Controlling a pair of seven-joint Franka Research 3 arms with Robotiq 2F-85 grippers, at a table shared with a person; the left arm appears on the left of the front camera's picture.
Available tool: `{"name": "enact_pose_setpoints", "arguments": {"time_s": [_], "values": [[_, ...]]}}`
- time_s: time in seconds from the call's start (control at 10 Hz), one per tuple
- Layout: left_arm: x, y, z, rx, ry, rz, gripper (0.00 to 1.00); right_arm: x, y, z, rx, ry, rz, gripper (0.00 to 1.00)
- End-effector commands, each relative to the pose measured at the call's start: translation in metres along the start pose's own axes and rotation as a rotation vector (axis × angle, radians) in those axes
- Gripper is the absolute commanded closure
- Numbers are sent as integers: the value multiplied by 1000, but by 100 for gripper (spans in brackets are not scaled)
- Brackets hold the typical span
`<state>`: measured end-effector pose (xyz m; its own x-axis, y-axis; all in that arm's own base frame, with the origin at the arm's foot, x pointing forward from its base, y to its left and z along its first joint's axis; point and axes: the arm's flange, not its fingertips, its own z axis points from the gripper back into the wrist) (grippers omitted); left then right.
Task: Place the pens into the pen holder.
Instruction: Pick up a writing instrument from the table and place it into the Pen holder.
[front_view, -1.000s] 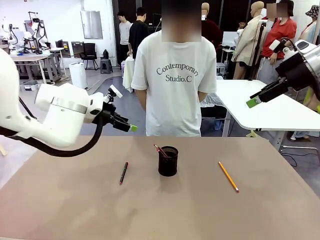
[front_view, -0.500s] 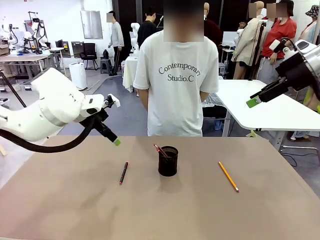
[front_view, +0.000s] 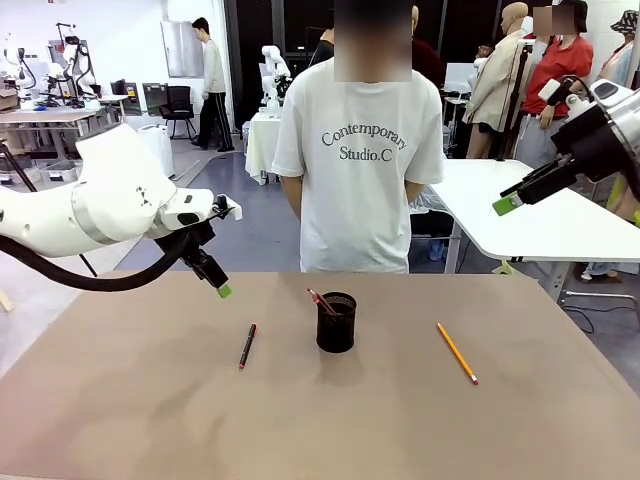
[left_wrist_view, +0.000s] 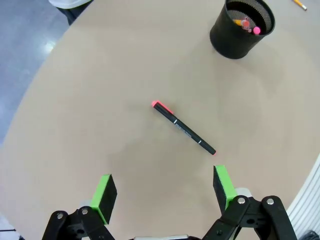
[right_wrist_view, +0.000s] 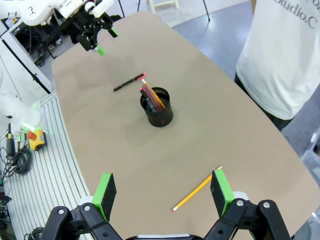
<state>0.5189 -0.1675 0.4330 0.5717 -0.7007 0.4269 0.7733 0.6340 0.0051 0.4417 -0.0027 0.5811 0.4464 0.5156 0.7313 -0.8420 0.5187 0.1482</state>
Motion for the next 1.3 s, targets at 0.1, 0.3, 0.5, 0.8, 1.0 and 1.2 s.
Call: {"name": "enact_pose_setpoints", "arguments": {"time_s": [0.1, 0.3, 0.5, 0.8, 1.0, 1.2], "values": [[-6, 3, -2, -8, -37, -14, 0, 1, 0, 0, 3, -10, 4, 0], [15, -10, -9, 66, 137, 89, 0, 1, 0, 0, 3, -10, 4, 0], [33, -30, -16, 182, 354, 438, 0, 1, 0, 0, 3, -10, 4, 0], [52, -47, -31, 174, 484, 682, 0, 1, 0, 0, 3, -10, 4, 0], [54, -51, -45, 127, 451, 787, 0, 1, 0, 0, 3, -10, 4, 0], [51, -53, -53, 120, 351, 858, 0, 1, 0, 0, 3, -10, 4, 0]]}}
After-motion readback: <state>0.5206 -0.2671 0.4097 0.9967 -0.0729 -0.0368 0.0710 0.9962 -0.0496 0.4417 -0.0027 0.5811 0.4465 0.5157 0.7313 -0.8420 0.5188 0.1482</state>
